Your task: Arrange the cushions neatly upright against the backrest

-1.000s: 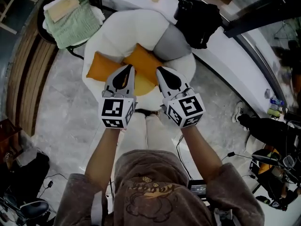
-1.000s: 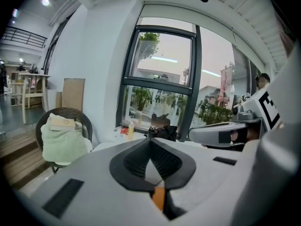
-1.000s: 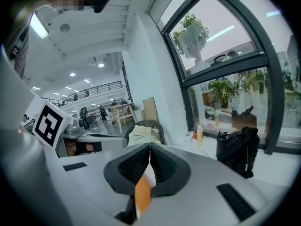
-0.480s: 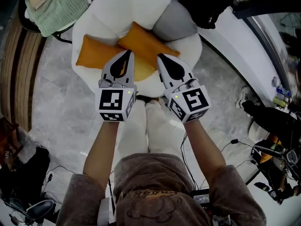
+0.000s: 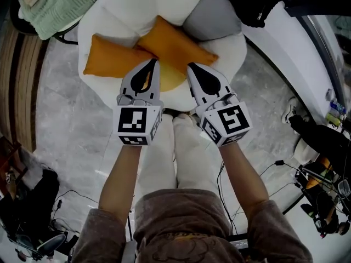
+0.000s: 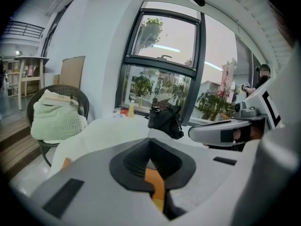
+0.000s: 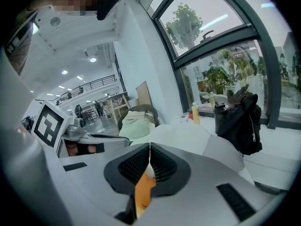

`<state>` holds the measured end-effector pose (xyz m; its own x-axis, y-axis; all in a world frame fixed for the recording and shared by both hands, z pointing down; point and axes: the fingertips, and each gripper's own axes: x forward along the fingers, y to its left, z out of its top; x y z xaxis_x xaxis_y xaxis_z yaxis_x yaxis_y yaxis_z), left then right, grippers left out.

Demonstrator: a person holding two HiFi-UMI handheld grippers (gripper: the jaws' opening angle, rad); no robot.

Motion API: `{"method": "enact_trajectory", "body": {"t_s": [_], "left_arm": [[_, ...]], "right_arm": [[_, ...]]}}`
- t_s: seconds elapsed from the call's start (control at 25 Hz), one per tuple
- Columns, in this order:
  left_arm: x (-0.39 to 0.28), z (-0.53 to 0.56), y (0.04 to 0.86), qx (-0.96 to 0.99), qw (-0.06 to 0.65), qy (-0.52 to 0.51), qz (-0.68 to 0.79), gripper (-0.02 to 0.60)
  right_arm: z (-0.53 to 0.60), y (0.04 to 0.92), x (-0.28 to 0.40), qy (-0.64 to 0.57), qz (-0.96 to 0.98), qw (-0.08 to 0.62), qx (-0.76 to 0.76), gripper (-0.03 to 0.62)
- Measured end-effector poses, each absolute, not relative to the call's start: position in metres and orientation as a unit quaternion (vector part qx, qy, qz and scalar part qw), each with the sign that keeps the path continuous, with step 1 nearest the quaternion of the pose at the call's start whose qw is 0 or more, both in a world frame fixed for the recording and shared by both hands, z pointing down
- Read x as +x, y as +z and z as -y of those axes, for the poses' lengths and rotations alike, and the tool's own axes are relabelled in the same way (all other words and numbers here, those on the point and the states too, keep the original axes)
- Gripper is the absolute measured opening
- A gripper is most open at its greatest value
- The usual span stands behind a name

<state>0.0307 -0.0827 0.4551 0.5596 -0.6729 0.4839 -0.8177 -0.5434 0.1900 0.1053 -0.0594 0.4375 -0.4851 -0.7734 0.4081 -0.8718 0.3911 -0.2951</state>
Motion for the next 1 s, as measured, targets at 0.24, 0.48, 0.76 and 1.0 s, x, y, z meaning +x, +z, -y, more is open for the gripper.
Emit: {"method": "enact_trajectory", "body": {"t_s": [0.24,0.48,0.76,1.0], "left_arm": [[0.031,0.086,0.477,0.856,0.216,0.182,0.432,0.005],[0.031,0.097,0.497,0.852,0.226,0.182,0.435,0.005],[0.026,0.111,0.522,0.845,0.24,0.186,0.44,0.005],[0.021,0.116,0.54,0.84,0.251,0.194,0.44,0.005]], "right_arm": [[0.074,0.456,0.099,0.24,0.83,0.115,0.49,0.02],[0.092,0.481,0.096,0.241,0.831,0.139,0.481,0.02],[0.112,0.532,0.093,0.25,0.83,0.181,0.465,0.02],[0.137,0.592,0.091,0.257,0.821,0.249,0.445,0.021]]}}
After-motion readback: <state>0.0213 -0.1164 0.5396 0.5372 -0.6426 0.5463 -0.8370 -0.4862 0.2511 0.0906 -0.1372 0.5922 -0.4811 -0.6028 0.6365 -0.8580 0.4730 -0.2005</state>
